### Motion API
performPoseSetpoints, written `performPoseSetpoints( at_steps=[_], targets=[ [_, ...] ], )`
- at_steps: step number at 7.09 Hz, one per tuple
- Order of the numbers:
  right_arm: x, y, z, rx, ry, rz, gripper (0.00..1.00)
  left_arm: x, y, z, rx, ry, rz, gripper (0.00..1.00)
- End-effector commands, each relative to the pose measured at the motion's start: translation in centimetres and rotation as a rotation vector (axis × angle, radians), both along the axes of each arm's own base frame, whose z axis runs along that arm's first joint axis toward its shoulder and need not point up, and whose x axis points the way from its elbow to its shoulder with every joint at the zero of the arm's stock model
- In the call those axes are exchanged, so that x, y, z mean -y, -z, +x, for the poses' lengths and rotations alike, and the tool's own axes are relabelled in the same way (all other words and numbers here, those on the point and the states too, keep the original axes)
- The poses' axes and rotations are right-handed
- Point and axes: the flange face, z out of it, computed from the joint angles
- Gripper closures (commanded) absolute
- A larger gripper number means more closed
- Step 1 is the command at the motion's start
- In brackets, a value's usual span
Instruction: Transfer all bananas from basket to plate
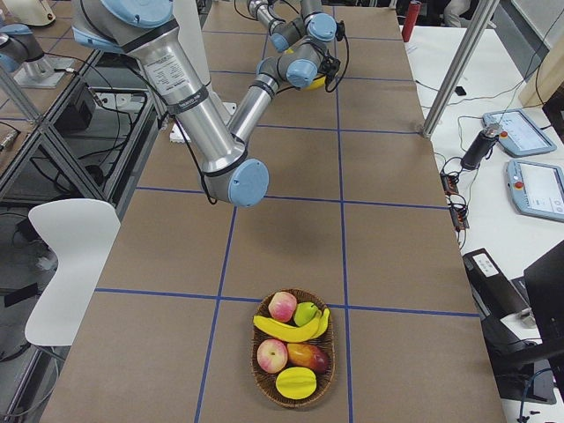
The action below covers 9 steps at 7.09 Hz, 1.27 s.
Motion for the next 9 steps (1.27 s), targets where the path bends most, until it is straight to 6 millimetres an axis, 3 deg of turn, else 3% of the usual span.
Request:
performPoseSetpoints(
  at_steps=[1,4,7,8,9],
  targets=[
    [0.06,-0.24,-0.02,-0.003,-0.001,-0.002,1.0,-0.19,0.46,0.17,-0.013,-0.005,-0.024,0.19],
    [-0.08,-0.07,0.11,0.001,0.0,0.0,1.0,-0.08,0.84,0.3,-0.016,-0.004,-0.024,0.3],
    [-0.08,-0.07,0.11,0.001,0.0,0.0,1.0,0.14,0.51,0.58,-0.009,-0.004,-0.029,0.51],
    [-0.19,-0.07,-0.03,0.001,0.003,0.002,1.0,0.21,0.51,0.51,-0.009,-0.003,-0.031,0.67],
    [-0.27,-0.12,-0.2,0.001,0.007,0.002,1.0,0.2,0.61,0.5,-0.011,-0.003,-0.033,0.99]
  ],
)
